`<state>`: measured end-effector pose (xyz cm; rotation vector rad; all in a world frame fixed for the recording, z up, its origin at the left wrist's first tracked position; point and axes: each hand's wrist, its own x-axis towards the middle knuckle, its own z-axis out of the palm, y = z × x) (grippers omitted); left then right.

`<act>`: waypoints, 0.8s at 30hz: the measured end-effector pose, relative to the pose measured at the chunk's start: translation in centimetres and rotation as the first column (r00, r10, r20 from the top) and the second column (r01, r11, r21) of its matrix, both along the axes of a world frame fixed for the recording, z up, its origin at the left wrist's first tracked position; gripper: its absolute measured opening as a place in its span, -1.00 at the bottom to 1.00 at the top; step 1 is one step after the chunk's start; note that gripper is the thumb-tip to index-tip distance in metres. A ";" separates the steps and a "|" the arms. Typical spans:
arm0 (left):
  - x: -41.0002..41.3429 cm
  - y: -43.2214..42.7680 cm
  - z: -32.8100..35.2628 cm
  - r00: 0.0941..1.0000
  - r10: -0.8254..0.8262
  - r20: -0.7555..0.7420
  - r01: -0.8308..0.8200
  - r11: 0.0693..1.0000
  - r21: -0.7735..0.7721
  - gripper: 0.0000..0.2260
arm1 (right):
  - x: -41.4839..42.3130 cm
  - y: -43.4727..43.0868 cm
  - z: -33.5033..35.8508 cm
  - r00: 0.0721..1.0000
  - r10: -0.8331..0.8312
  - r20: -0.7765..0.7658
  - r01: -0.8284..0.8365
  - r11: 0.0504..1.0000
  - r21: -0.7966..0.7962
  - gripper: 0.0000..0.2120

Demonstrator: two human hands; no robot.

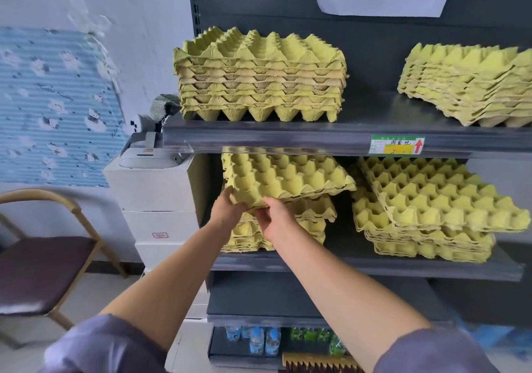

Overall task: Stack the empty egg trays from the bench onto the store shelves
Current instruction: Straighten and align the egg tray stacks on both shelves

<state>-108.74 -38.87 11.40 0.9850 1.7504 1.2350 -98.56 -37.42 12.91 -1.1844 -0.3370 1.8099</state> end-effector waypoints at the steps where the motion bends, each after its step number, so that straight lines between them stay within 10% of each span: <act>1: -0.5 0.6 0.0 1.000 0.013 0.005 -0.013 1.000 0.004 -0.40 | -0.3 0.2 0.1 1.000 0.007 -0.010 -0.007 1.000 0.001 -0.77; 11: -2.8 3.3 -1.0 0.982 -0.059 -0.182 0.052 0.998 -0.045 -0.51 | 1.7 2.2 -2.2 0.964 0.159 0.214 -0.172 0.984 0.039 -0.92; 16: -0.5 2.7 -1.6 0.531 -0.106 -0.841 0.226 0.974 0.020 -0.63 | 2.4 2.1 -2.5 0.858 0.267 0.439 -0.339 0.936 0.092 -0.91; 19: 0.5 2.8 -1.6 0.319 -0.184 -0.930 0.401 0.915 -0.044 -0.67 | 4.0 2.1 -2.0 0.645 0.215 0.733 -0.463 0.873 0.151 -0.88; 24: 0.2 3.6 -0.9 0.218 -0.172 -0.961 0.401 0.913 -0.072 -0.70 | 8.3 2.7 -1.5 0.108 -0.236 0.966 -0.657 0.712 0.248 -0.82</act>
